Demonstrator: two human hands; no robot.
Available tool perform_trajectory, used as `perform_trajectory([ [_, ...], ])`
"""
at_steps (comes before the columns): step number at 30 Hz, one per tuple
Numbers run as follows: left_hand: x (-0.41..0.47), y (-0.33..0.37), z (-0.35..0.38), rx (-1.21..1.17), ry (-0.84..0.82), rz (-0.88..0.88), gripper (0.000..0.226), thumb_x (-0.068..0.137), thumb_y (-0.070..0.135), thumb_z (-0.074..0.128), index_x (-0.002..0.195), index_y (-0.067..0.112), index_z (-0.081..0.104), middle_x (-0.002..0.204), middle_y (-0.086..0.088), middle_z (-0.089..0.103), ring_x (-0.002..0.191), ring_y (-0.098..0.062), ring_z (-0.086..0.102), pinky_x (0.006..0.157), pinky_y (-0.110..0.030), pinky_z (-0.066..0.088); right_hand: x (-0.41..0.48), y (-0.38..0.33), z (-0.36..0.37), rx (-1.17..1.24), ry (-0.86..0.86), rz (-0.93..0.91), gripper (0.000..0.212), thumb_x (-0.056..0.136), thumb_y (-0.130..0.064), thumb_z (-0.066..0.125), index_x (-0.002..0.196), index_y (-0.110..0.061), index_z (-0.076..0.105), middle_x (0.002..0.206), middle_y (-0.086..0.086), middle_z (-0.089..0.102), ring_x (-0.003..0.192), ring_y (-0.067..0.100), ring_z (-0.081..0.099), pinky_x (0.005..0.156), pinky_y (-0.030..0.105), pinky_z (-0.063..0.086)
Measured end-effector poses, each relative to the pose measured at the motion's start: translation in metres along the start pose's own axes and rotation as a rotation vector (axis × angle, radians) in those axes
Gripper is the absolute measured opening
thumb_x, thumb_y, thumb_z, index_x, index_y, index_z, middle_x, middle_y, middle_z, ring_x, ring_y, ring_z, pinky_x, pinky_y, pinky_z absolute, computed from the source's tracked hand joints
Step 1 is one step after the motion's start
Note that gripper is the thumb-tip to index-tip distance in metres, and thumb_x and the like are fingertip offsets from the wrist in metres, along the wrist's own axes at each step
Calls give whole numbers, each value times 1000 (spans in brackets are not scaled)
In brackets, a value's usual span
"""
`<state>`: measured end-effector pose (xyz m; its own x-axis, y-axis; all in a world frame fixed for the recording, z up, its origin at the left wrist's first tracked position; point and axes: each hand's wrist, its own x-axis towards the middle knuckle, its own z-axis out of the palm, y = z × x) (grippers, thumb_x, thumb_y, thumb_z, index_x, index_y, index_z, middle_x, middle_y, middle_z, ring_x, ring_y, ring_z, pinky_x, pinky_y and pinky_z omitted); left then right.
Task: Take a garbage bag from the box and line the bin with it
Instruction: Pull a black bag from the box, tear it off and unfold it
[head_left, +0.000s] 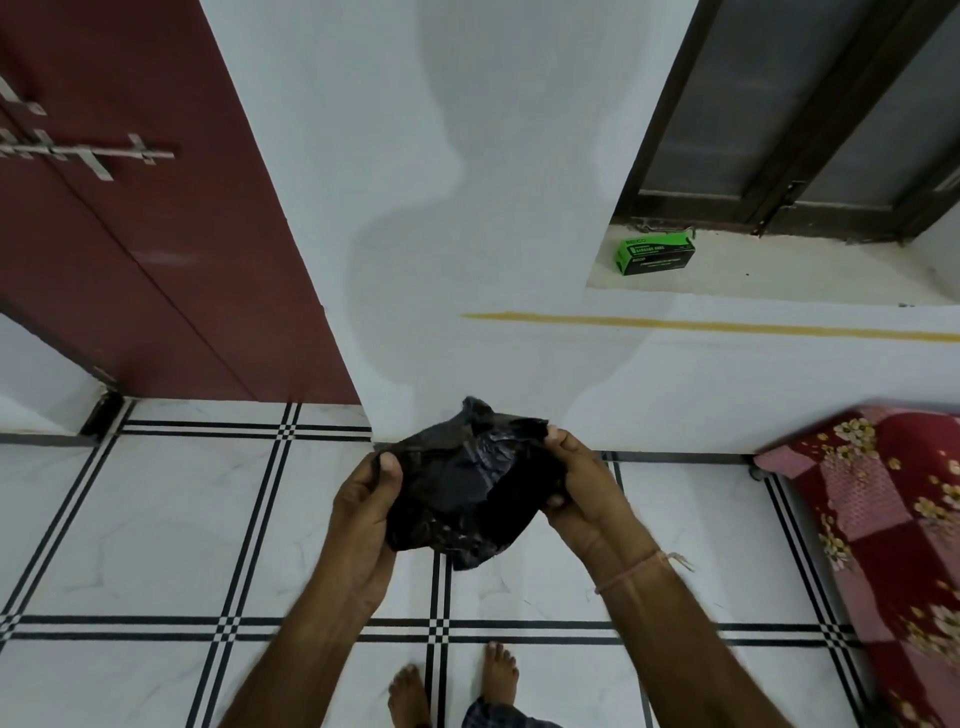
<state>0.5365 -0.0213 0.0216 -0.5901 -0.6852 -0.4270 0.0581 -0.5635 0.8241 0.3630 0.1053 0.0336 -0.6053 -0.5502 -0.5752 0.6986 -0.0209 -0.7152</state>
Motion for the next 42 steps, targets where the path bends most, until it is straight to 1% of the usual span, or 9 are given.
perform_trajectory([
  [3,2,-3,-16,-68,51,-33,45,106,34,41,131,3,62,131,-17,69,127,-35,62,94,-46,58,6,-4,-9,9,-17,7,25,105,-8,47,87,-13,64,76,4,65,67,16,54,60,27,42],
  [7,6,-3,-24,-146,98,-82,56,103,42,43,139,1,56,137,-16,66,130,-33,59,91,-38,60,3,-6,-15,-172,-87,-77,36,101,-36,59,104,-2,69,87,4,69,80,14,65,79,30,55],
  [12,9,6,-22,-237,196,-138,39,104,41,46,111,8,67,93,-4,82,105,-24,68,68,-35,65,8,-3,-22,-561,-79,-266,32,95,-27,71,68,-10,63,62,1,54,55,9,45,55,20,38],
  [16,13,5,-24,-188,221,-163,40,100,45,51,102,10,70,98,-10,80,104,-27,68,91,-46,56,12,0,-31,-676,-128,-309,37,94,-34,71,68,-10,60,60,-4,49,57,10,44,57,22,39],
  [21,19,6,-22,-117,197,-144,37,99,45,55,88,13,68,99,-14,77,97,-29,70,91,-49,53,16,8,-33,-1077,-205,-393,20,78,-28,87,80,-12,75,75,-3,68,74,14,65,71,28,52],
  [26,19,-2,-27,107,92,-62,41,95,48,56,87,9,67,91,-11,76,79,-24,70,59,-31,56,13,-2,-31,-641,-234,-94,43,97,-41,64,91,2,70,78,1,65,68,7,58,66,21,48],
  [29,17,-9,-35,182,83,-47,46,100,41,54,116,2,71,114,-19,76,107,-33,72,82,-40,62,21,-9,-36,-360,-106,118,31,92,-45,69,94,-15,73,84,-4,71,77,7,65,67,25,49],
  [32,16,-16,-46,263,91,-16,42,100,39,56,117,4,73,113,-20,76,109,-38,72,95,-51,57,33,-7,-44,-176,46,181,34,85,-44,78,99,-13,73,98,5,71,95,21,65,77,34,55],
  [42,34,-37,-59,491,-13,-108,15,98,7,64,110,12,71,97,-7,79,110,-45,67,76,-38,59,51,4,-41,-504,-1,48,30,100,-31,63,72,-22,58,66,-9,61,67,11,54,59,25,41],
])
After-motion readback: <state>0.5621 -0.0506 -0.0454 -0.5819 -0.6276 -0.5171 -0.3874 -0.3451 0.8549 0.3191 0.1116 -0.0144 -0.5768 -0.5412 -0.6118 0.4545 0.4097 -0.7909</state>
